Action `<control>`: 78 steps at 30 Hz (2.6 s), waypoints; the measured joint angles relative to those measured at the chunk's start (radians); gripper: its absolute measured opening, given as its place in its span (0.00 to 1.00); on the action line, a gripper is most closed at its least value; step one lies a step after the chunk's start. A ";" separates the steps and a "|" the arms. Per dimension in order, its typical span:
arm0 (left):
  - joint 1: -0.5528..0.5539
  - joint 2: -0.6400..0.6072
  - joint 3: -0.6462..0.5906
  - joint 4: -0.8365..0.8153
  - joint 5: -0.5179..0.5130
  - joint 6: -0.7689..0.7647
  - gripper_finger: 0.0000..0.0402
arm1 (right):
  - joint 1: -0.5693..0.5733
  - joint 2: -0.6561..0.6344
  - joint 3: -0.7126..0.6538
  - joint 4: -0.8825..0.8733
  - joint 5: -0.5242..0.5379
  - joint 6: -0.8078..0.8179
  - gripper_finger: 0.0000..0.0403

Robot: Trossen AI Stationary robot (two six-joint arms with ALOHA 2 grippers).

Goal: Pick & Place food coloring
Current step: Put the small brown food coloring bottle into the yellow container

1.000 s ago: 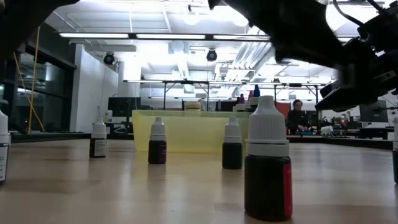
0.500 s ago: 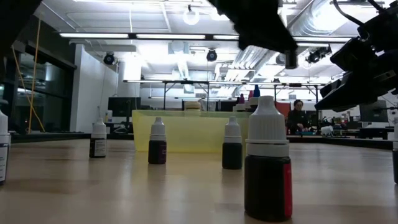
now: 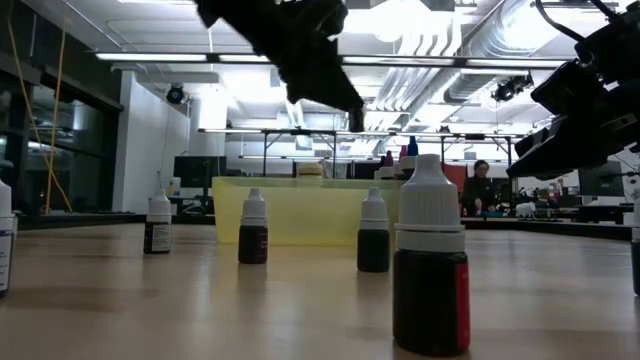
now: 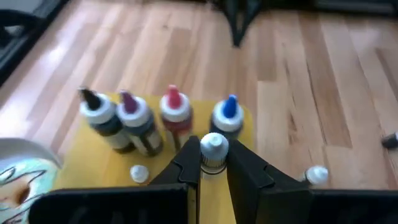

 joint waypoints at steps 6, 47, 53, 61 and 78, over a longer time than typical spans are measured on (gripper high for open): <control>0.027 -0.105 -0.179 0.145 0.003 -0.102 0.09 | 0.000 0.000 0.000 0.002 0.000 0.000 0.00; 0.032 0.085 -0.313 0.420 0.177 0.188 0.09 | 0.000 0.000 0.000 0.005 0.000 0.000 0.00; 0.061 0.102 -0.313 0.438 0.200 0.216 0.09 | 0.000 0.000 0.000 0.006 0.000 0.000 0.00; 0.125 0.102 -0.313 0.442 0.260 0.216 0.09 | 0.000 0.000 0.000 0.005 0.000 0.000 0.00; 0.179 0.184 -0.289 0.430 0.513 0.491 0.09 | 0.000 0.000 0.000 0.004 0.000 0.000 0.00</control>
